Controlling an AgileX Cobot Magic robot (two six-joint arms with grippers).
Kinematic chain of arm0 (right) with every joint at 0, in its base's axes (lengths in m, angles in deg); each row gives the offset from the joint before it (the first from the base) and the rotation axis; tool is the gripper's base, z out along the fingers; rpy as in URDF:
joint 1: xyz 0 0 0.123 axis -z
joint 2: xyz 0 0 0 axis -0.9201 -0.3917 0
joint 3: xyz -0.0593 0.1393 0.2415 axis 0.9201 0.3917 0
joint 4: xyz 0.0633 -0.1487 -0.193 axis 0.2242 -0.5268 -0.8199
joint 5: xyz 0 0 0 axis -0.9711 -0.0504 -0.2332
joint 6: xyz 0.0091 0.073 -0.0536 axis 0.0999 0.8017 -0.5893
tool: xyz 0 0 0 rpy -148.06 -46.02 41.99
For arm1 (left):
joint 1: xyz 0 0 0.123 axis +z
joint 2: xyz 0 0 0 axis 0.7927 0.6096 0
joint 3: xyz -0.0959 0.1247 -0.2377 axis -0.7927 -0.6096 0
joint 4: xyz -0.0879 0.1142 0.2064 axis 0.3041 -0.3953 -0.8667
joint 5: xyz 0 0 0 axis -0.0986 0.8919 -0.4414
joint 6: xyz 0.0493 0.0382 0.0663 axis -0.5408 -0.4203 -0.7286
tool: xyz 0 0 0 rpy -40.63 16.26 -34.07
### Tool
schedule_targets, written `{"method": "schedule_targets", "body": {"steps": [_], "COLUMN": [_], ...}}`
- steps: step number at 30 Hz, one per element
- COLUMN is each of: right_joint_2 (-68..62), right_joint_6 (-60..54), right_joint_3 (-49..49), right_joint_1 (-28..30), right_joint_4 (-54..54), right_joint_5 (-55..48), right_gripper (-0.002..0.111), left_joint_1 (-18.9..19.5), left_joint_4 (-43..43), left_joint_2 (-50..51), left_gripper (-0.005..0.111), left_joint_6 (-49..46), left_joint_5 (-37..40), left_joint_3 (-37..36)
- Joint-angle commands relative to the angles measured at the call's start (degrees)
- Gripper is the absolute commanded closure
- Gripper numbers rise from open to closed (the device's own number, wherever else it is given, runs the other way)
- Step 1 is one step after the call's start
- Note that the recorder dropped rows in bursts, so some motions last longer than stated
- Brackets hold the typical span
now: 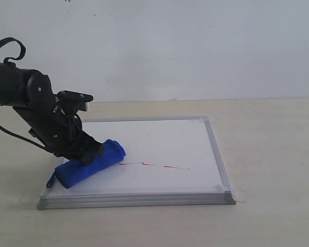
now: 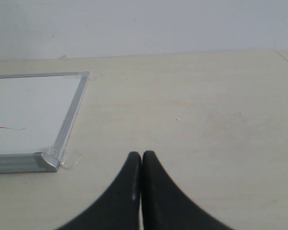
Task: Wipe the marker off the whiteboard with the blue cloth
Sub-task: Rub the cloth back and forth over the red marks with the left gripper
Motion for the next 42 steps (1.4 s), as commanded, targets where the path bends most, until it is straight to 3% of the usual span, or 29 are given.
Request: {"method": "schedule_targets", "body": {"steps": [1, 14, 17, 22, 27, 32, 38, 42], "right_joint_2": [0.28, 0.28, 0.28, 0.28, 0.28, 0.28, 0.28, 0.28], "right_joint_6": [-0.03, -0.03, -0.03, -0.03, -0.03, -0.03, -0.03, -0.03], "right_joint_3": [-0.01, -0.01, -0.01, -0.01, -0.01, -0.01, -0.01, -0.01], "right_joint_1": [0.45, 0.45, 0.45, 0.45, 0.45, 0.45, 0.45, 0.45], "right_joint_4": [-0.47, -0.47, -0.47, -0.47, -0.47, -0.47, -0.47, -0.47], "right_joint_5": [0.49, 0.49, 0.49, 0.49, 0.49, 0.49, 0.49, 0.49], "right_gripper": [0.108, 0.108, 0.108, 0.108, 0.108, 0.108, 0.108, 0.108], "left_joint_1": [-0.3, -0.3, -0.18, -0.08, -0.08, 1.94, 3.26, 1.0], "left_joint_4": [-1.44, -2.86, -4.36, -6.83, -11.2, -19.5, -19.43, -18.42], "left_joint_2": [-0.08, 3.49, 3.49, 3.49, 2.49, -1.62, -1.33, 1.44], "left_gripper": [0.052, 0.053, 0.066, 0.103, 0.103, 0.103, 0.103, 0.103], "left_joint_6": [-0.25, -2.43, -2.43, -2.43, -0.65, 13.05, 13.94, 13.94], "left_joint_5": [-0.35, -3.32, -1.95, -0.07, -0.12, -1.82, -0.82, -1.46], "left_joint_3": [-0.25, 0.13, 0.34, 0.34, 0.34, 0.34, 0.34, 0.34]}}
